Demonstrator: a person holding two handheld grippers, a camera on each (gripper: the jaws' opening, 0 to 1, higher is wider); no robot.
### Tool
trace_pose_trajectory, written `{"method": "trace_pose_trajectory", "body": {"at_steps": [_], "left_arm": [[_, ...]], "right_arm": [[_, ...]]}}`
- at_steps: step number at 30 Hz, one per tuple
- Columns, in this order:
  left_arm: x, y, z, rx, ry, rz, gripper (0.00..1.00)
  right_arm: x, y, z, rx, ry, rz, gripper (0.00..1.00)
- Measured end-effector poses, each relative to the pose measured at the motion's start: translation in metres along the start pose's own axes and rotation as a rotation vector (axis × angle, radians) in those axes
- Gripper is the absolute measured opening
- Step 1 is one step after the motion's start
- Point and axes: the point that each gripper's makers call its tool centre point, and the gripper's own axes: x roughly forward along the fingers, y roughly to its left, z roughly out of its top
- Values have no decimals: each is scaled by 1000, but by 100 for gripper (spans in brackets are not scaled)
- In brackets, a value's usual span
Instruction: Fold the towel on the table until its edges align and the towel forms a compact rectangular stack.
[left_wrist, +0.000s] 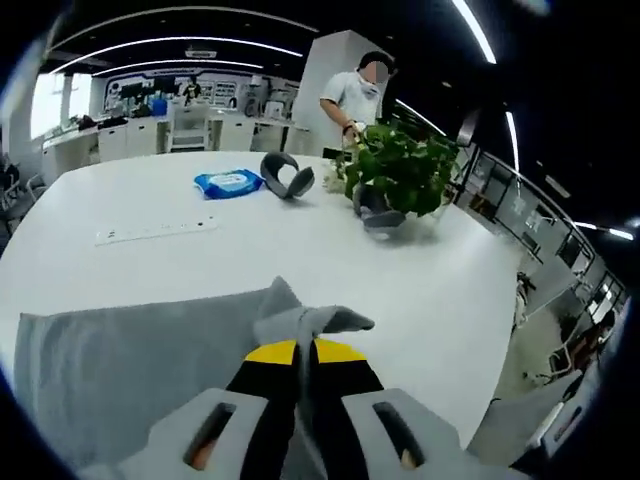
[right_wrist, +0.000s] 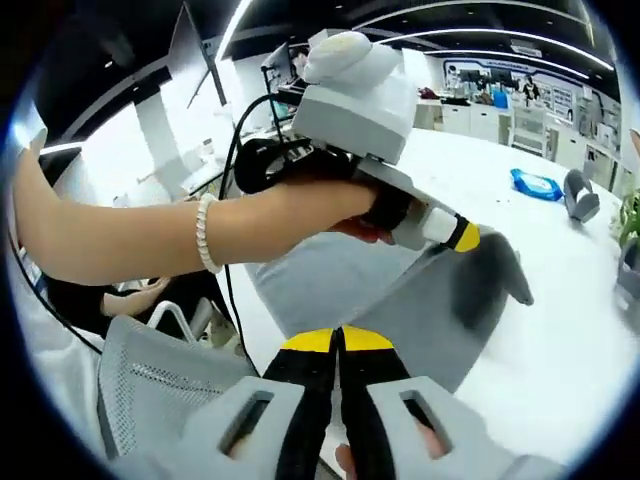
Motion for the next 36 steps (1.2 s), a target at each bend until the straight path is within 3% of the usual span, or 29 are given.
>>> {"method": "trace_pose_trajectory", "body": {"at_steps": [17, 28, 36], "left_arm": [[-41, 46, 21, -72, -82, 62, 4], [-55, 75, 19, -93, -86, 90, 4], [-72, 103, 22, -75, -101, 147, 4]], "right_arm": [[26, 26, 38, -128, -3, 66, 0], [41, 36, 49, -145, -18, 87, 0], [61, 51, 72, -230, -25, 125, 0]]}}
